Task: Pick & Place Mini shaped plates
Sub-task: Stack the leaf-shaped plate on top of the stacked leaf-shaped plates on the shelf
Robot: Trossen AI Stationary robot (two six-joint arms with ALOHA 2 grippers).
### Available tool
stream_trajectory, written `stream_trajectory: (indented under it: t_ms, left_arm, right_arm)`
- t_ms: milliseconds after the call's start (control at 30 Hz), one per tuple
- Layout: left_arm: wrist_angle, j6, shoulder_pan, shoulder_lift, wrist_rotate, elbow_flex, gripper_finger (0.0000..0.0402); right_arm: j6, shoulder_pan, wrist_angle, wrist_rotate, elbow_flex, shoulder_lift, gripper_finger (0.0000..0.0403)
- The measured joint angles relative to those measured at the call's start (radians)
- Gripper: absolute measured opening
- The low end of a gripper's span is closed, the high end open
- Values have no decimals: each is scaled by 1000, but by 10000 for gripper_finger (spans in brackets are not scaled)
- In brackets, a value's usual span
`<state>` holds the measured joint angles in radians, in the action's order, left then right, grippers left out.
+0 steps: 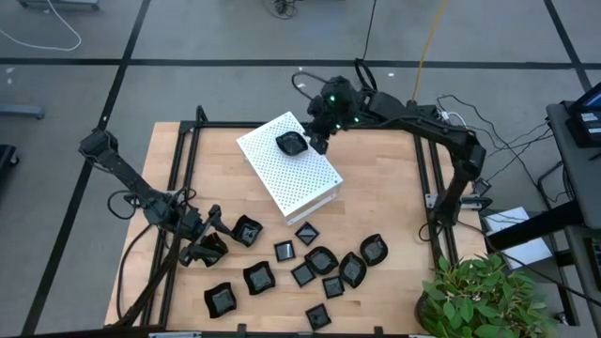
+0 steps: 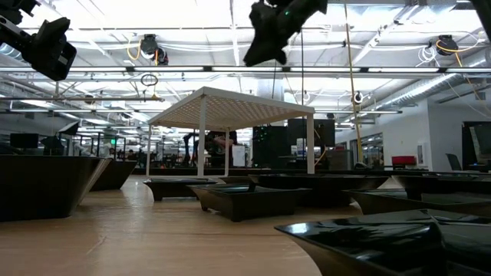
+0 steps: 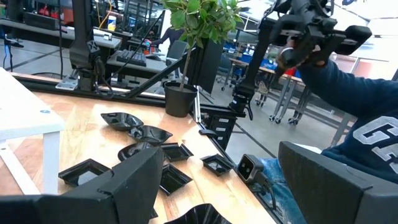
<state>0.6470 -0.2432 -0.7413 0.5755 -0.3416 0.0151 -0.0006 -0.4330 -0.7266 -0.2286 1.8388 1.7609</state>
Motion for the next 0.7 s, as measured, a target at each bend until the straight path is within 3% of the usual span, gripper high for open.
stream_trajectory:
  t_ms: [233,367,567,700]
  left_arm:
    - [0,0,0,0,0,0,324]
    - [0,0,0,0,0,0,324]
    - [0,0,0,0,0,0,324]
    - [0,0,0,0,0,0,324]
  right_arm:
    - [18,148,-266,148,-1,-77,72]
    - [85,261,-421,207,-1,-100,94]
    - [279,462,-603,256,-1,-107,159]
    - [477,580,-639,258,-29,-109,178]
